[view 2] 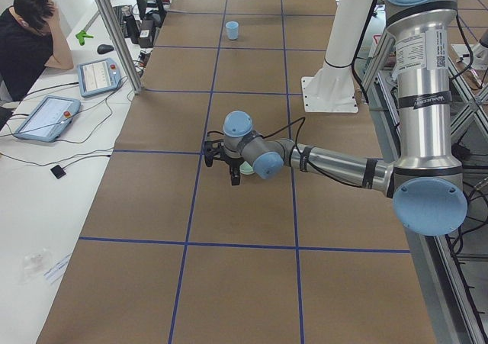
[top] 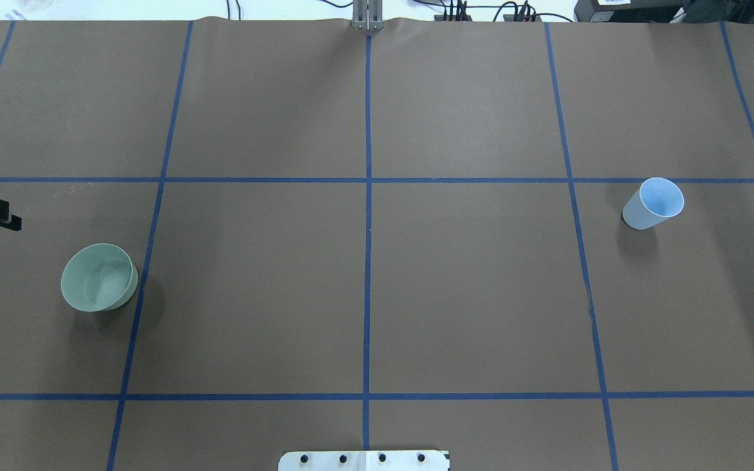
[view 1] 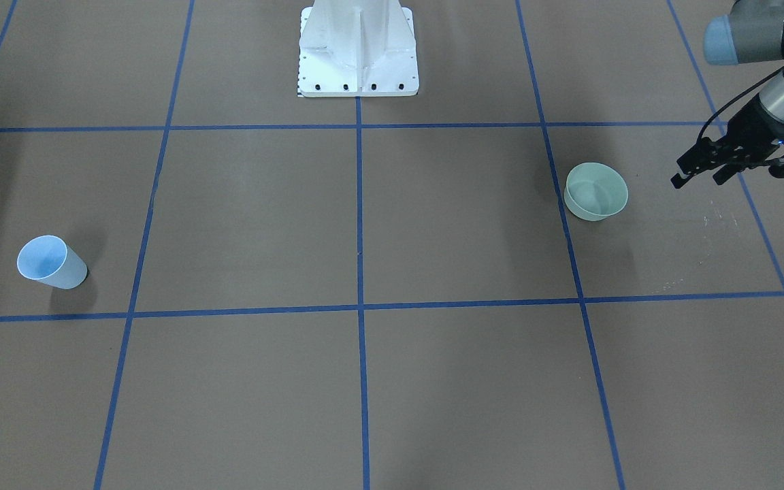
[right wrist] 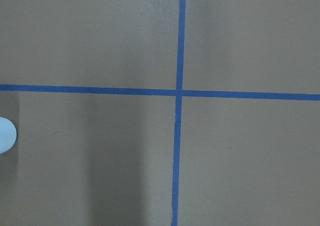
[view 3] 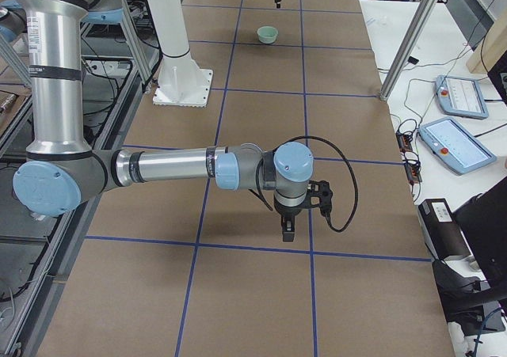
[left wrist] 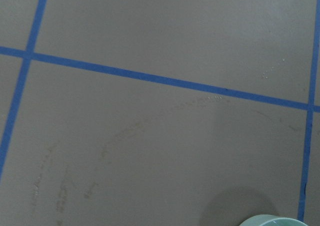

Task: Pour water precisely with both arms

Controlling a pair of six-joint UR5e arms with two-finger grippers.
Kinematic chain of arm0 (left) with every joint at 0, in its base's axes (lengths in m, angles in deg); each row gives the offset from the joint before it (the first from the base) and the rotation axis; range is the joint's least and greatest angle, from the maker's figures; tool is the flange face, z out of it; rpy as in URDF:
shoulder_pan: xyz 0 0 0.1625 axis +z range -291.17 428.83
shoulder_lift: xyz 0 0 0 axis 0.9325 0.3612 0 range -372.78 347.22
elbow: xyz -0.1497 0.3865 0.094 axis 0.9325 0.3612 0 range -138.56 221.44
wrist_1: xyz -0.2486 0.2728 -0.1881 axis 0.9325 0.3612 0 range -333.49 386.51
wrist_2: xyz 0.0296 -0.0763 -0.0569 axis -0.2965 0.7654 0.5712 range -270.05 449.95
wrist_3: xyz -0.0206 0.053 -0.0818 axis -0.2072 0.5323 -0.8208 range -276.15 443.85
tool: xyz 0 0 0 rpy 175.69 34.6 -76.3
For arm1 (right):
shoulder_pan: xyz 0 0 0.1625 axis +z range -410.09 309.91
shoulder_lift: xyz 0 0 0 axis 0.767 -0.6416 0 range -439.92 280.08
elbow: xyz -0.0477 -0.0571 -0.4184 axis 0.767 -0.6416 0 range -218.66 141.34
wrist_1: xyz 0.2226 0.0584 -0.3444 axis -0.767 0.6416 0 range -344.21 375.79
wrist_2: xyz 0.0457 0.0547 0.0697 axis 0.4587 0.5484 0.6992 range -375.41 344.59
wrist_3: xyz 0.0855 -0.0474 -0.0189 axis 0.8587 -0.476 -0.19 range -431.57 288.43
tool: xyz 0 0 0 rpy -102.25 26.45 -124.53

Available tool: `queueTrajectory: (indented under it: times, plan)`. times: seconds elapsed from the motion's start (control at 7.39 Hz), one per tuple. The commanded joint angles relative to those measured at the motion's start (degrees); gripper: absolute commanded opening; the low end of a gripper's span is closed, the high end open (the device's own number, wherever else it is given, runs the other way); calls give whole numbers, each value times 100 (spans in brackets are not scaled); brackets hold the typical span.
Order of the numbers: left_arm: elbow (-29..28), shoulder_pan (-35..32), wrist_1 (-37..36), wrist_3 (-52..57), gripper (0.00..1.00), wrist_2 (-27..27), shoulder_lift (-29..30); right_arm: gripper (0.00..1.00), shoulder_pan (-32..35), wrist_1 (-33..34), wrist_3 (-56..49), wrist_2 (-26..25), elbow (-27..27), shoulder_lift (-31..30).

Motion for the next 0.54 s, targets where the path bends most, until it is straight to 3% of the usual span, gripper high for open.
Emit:
queueTrajectory:
  times: [0.0, 0.41]
  plan:
    - [81, 514, 53, -159, 100, -31, -4, 100, 0, -2, 0, -1, -6, 9]
    - [37, 1007, 54, -360, 100, -110, 4, 100, 0, 7, -18, -1, -24, 0]
